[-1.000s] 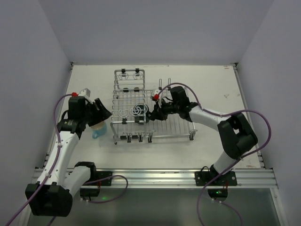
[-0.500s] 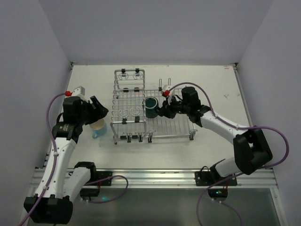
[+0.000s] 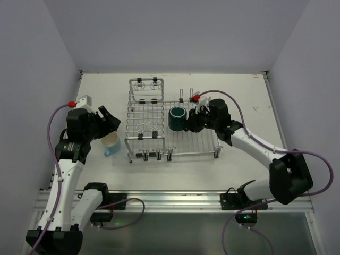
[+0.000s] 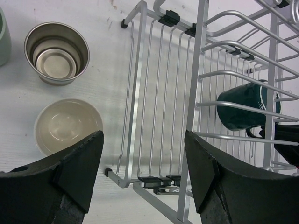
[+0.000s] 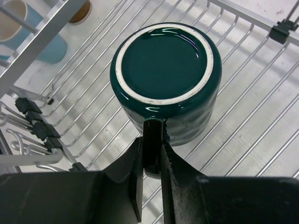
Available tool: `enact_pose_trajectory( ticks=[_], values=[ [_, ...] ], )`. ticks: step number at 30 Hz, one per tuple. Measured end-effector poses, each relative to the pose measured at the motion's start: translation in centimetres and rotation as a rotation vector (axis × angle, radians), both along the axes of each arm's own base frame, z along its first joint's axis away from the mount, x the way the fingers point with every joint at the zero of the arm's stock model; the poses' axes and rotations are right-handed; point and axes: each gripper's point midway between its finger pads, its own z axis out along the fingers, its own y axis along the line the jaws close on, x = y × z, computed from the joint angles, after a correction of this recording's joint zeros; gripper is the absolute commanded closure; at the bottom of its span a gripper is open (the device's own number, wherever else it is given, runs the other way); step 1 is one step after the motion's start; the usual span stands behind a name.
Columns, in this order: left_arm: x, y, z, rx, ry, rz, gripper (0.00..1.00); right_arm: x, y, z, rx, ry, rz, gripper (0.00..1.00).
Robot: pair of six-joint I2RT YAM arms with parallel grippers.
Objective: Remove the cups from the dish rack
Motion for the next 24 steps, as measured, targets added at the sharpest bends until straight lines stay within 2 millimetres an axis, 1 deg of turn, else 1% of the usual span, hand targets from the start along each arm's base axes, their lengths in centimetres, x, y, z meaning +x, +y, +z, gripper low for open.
enact_pose_trajectory(
  ticks=[4,6,8,12,16,18,21,24],
  values=[
    [0.0,0.0,0.3,-0.003,-0.002,0.001,0.26,-0.2,-0.3,0.0,0.027,0.089,-0.073,1.00],
    [0.0,0.0,0.8,-0.004,-0.014,0.000,0.26,-0.3,-0.3,0.1,0.042,0.119,-0.102,1.00],
    [0.1,-0.1,1.7,-0.006,-0.034,-0.004,0.26,-0.5,-0.4,0.6,0.066,0.142,-0.127,1.00],
    [0.1,-0.3,4.1,-0.013,-0.095,-0.013,0.26,-0.9,-0.7,3.0,0.144,0.161,-0.174,1.00],
    [-0.1,-0.8,7.1,-0.031,-0.177,-0.041,0.27,-0.8,-1.7,5.1,0.212,0.174,-0.231,1.00],
    [-0.2,-1.3,8.3,-0.050,-0.208,-0.062,0.27,-0.5,-2.1,6.0,0.239,0.179,-0.255,1.00],
    [-0.2,-1.8,9.4,-0.070,-0.237,-0.085,0.27,-0.1,-2.1,7.1,0.255,0.192,-0.267,1.00],
    [-0.3,-2.1,9.8,-0.082,-0.245,-0.098,0.27,0.2,-1.7,7.5,0.261,0.201,-0.258,1.00]
  ],
)
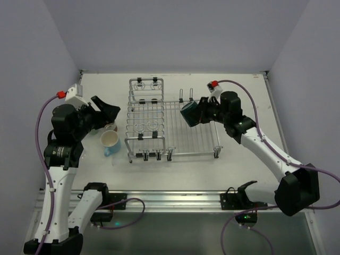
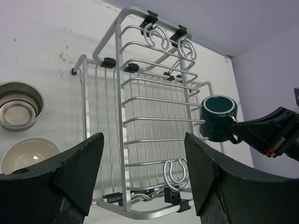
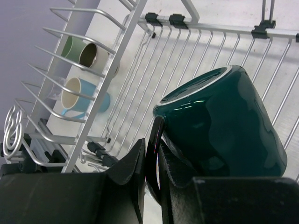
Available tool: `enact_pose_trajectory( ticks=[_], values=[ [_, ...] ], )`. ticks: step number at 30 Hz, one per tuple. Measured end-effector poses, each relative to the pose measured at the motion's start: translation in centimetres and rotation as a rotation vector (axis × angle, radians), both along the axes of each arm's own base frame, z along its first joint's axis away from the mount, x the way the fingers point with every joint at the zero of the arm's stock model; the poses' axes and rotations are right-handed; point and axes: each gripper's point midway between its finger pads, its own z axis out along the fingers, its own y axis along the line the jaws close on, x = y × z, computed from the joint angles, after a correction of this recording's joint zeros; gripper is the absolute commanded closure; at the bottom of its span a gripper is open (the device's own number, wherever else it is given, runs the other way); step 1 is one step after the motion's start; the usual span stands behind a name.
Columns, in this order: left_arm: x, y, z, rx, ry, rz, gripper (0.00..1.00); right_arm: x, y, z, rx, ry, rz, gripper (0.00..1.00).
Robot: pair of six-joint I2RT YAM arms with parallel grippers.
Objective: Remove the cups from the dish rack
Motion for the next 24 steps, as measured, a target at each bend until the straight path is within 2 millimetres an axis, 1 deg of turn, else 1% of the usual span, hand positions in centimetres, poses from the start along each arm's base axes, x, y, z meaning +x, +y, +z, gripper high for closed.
enact_pose_trajectory(
  ticks=[5,9,15,20,24],
  values=[
    [0.1,-0.5,-0.1,-0.010,0.009,-0.026,0.27,-0.3,0.4,-0.9,0.007,0.052,0.012,1.00],
    [0.1,-1.2,0.0,-0.024,0.007,-0.072,0.27,-0.2,0.4,-1.0,0.020,0.088,-0.004,1.00],
    [-0.1,-2.7,0.8,-0.051,-0.022,-0.162,0.26,0.0,0.9,0.2,0.089,0.143,-0.038,1.00],
    [-0.2,-3.2,1.2,-0.059,-0.037,-0.194,0.26,1.0,1.7,2.2,0.157,0.184,-0.064,1.00],
    [-0.3,-3.3,1.3,-0.062,-0.040,-0.206,0.26,1.1,1.8,2.6,0.186,0.209,-0.082,1.00]
  ],
)
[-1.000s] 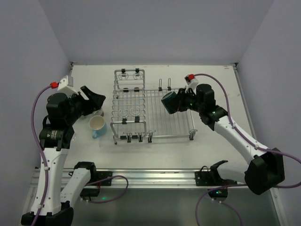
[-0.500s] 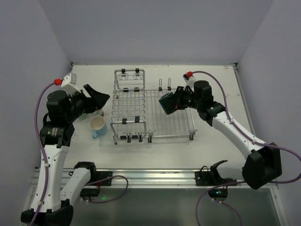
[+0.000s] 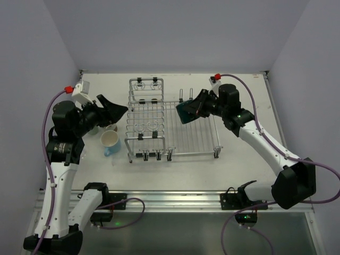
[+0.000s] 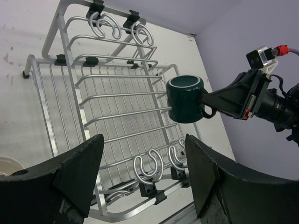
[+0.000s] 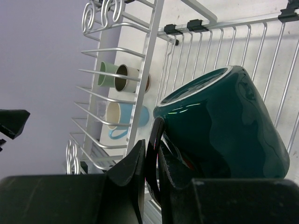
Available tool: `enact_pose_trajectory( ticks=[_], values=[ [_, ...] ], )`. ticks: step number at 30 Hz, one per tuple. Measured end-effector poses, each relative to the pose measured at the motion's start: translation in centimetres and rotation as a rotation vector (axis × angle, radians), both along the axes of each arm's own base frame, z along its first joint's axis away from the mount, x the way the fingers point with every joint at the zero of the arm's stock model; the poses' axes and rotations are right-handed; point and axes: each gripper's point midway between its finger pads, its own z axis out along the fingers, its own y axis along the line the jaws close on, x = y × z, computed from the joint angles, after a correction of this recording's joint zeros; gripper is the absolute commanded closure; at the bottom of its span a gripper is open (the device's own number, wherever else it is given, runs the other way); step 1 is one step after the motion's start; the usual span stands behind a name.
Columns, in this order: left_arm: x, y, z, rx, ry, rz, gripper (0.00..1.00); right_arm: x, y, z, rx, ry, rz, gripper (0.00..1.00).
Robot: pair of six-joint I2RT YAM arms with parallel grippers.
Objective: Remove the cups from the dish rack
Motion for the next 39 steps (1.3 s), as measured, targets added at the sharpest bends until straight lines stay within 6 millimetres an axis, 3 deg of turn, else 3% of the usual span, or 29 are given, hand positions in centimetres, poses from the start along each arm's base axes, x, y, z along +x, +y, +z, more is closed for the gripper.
enact_pose_trajectory(
  ticks=[5,11,18,23,29,33,39],
  values=[
    [-0.2,-0.5,0.3,-0.014,-0.003,-0.028,0.26,0.6,-0.7,0.4,0.042,0.045,-0.077,1.00],
    [-0.5,-2.2,2.9,-0.109,-0.048,-0.113,0.25,1.2,-3.4,2.7,0.177,0.039,-0.231,1.00],
    [-0.8,-4.0,7.9,-0.195,-0.175,-0.216,0.24,1.2,-4.8,8.2,0.354,-0.053,-0.321,1.00],
    [-0.1,-5.4,9.8,-0.249,-0.220,-0.291,0.23,1.1,-5.0,11.4,0.466,-0.127,-0.327,1.00],
    [1.3,-8.3,10.6,-0.340,-0.213,-0.383,0.23,0.9,-5.1,14.6,0.574,-0.207,-0.313,1.00],
    [0.3,-10.7,11.1,-0.447,-0.232,-0.473,0.24,0.4,-5.4,16.5,0.675,-0.264,-0.298,1.00],
    [-0.2,-14.6,10.5,-0.585,-0.192,-0.574,0.24,0.0,-5.8,17.7,0.764,-0.295,-0.291,1.00]
  ],
)
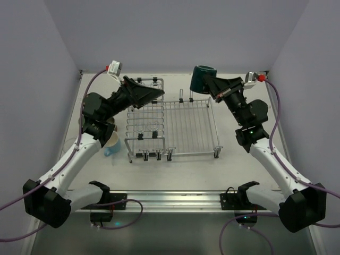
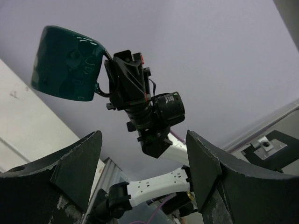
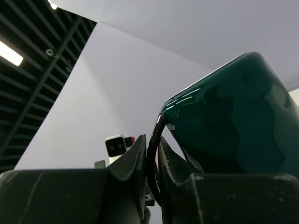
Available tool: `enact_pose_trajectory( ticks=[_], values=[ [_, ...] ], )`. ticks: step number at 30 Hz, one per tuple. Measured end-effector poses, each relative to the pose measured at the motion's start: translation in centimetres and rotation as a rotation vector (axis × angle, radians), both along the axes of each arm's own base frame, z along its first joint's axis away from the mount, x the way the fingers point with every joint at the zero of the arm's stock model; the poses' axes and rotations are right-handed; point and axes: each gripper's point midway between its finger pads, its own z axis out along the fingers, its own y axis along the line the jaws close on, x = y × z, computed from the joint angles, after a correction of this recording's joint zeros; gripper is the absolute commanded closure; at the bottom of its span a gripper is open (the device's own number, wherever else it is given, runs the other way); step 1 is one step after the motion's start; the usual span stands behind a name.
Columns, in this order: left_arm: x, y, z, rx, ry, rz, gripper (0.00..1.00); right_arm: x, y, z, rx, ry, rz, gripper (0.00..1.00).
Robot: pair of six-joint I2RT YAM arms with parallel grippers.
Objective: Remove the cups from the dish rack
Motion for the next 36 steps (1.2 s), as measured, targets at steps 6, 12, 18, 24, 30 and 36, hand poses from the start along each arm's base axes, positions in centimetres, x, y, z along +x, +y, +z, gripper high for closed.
enact_pose_trajectory(
  ticks=[6,12,18,24,30,36],
  values=[
    [-0.7,-2.4,0.4,-0.133,0.017,-0.092,0.25,-0.9,-0.5,1.5,0.068,-0.082,0.007,1.00],
    [-0.5,-3.3,0.4,-0.259,0.048,-0.130,0.25,-3.0,-1.2,4.8,0.157,-0.221,0.033,1.00],
    [-0.3,-4.2,0.8,-0.364,0.069,-0.172,0.25,-4.8,-1.7,7.2,0.242,-0.330,0.077,1.00],
    [0.7,-6.0,-0.2,-0.406,0.137,-0.191,0.25,-4.9,-1.2,7.0,0.245,-0.356,0.112,1.00],
    [1.0,-6.2,0.4,-0.456,0.164,-0.187,0.25,-4.0,0.1,5.9,0.217,-0.331,0.164,1.00],
    [1.3,-5.8,1.6,-0.495,0.156,-0.175,0.25,-3.7,1.0,5.2,0.198,-0.316,0.201,1.00]
  ],
)
